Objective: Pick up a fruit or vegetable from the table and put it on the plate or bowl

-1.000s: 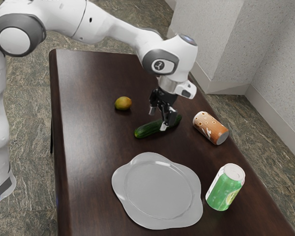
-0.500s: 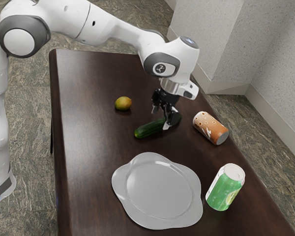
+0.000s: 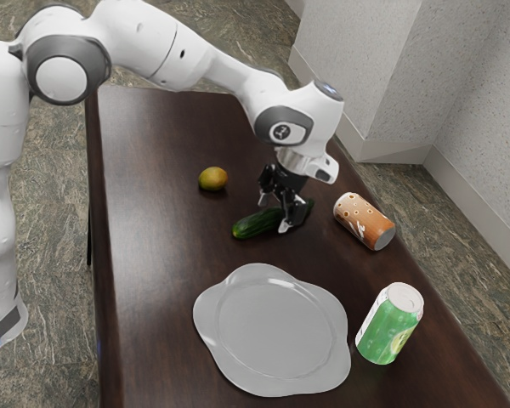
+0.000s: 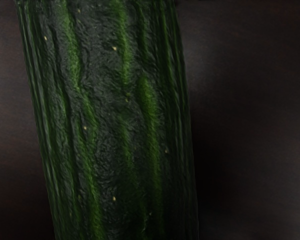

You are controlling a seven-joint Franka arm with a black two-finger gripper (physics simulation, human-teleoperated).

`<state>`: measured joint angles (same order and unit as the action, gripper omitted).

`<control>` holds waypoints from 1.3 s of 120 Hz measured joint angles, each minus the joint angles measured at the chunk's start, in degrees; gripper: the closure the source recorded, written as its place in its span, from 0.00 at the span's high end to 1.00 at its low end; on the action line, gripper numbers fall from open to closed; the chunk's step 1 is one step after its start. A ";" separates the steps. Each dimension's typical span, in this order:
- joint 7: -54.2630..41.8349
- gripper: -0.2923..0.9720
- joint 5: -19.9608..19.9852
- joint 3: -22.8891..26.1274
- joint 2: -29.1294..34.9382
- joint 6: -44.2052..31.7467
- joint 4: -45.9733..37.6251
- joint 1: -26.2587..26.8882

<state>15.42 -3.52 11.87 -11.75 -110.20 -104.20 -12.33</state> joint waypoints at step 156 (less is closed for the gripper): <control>7.92 0.39 -4.68 23.80 8.35 13.29 4.62 0.49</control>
<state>23.34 -8.20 35.67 -3.40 -96.91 -99.58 -11.84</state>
